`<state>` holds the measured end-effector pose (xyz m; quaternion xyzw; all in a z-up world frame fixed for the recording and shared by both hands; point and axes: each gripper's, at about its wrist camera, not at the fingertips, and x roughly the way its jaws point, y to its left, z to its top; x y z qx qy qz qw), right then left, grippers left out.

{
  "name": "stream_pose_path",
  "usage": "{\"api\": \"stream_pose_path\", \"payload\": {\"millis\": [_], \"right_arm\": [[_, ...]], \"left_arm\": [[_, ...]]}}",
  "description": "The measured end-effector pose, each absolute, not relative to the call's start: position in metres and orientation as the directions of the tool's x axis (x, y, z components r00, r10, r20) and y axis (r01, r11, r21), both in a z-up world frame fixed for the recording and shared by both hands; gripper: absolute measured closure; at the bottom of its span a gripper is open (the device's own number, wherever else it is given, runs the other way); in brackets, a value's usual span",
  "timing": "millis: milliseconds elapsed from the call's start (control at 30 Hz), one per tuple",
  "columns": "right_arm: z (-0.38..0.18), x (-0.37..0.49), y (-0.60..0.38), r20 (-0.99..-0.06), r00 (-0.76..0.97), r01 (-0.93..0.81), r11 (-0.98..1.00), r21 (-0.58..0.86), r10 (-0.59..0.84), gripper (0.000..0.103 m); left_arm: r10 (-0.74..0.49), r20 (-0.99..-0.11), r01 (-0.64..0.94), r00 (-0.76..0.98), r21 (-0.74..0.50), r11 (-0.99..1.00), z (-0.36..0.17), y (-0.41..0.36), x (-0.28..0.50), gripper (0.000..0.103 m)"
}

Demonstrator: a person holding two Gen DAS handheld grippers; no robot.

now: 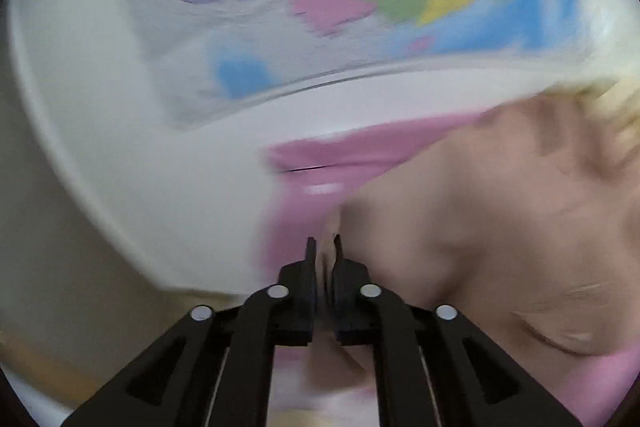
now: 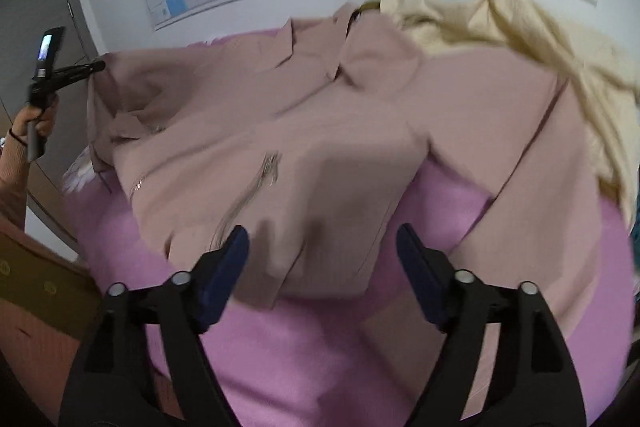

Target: Fold large clothes

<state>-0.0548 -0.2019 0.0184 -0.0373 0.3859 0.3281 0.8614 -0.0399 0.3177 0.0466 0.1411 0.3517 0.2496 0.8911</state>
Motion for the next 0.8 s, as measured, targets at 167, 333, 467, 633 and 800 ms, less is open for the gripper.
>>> {"api": "stream_pose_path", "payload": {"millis": [167,333,467,633,800], "right_arm": [[0.002,-0.071,-0.200,-0.698,0.452,-0.609,0.764,0.214,0.556,0.011],[-0.015,-0.073,-0.169,-0.731,0.476,-0.639,0.764,0.094,0.489,0.011],[-0.012,-0.064,-0.159,-0.689,0.501,-0.636,0.763,0.116,0.523,0.028],[0.010,-0.055,-0.165,-0.619,0.437,-0.662,0.699,0.270,0.653,0.078],[0.049,-0.053,-0.180,-0.516,0.382,-0.636,0.623,0.455,0.766,0.091]], "left_arm": [[0.255,-0.689,-0.143,0.678,0.216,0.966,0.025,0.306,-0.056,0.080],[-0.188,-0.608,0.177,0.771,-0.078,0.981,0.018,0.280,-0.109,0.049],[-0.223,-0.656,0.210,0.721,-0.100,0.973,-0.014,0.269,-0.122,0.035],[-0.255,-0.713,0.213,0.653,-0.150,0.965,-0.055,0.256,-0.115,0.027],[-0.334,-0.665,0.260,0.669,-0.212,0.942,-0.050,0.236,-0.094,0.084]]}}
